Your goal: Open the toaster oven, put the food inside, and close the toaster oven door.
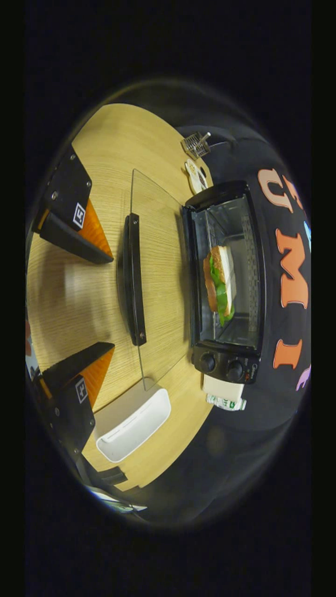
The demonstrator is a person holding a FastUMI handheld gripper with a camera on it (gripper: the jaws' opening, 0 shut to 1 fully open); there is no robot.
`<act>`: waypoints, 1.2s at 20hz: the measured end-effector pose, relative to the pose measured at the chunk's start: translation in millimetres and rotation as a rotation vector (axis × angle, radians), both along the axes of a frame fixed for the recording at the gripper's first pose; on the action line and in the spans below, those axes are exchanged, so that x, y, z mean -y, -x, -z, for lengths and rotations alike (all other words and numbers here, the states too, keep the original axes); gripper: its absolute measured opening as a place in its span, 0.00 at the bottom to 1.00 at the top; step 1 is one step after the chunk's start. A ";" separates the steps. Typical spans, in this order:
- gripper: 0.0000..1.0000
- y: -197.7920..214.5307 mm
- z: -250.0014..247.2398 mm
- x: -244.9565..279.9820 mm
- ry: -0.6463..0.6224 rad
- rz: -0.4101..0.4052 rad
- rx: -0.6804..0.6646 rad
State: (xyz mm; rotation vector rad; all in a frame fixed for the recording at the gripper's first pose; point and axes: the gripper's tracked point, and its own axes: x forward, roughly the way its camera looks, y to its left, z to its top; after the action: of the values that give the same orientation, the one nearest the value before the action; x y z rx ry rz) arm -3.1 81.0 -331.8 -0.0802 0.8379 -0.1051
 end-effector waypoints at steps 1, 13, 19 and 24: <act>1.00 -2.3 1.9 0.6 0.002 -0.007 -0.002; 0.99 -40.8 -33.5 -10.8 -0.043 0.003 0.082; 0.99 -72.1 -76.9 -10.2 -0.021 -0.006 0.153; 0.99 -97.9 -94.7 -10.0 0.000 -0.021 0.182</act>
State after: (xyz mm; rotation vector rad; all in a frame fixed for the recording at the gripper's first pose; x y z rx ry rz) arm 94.8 91.0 -237.0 -0.0777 0.6552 -0.0915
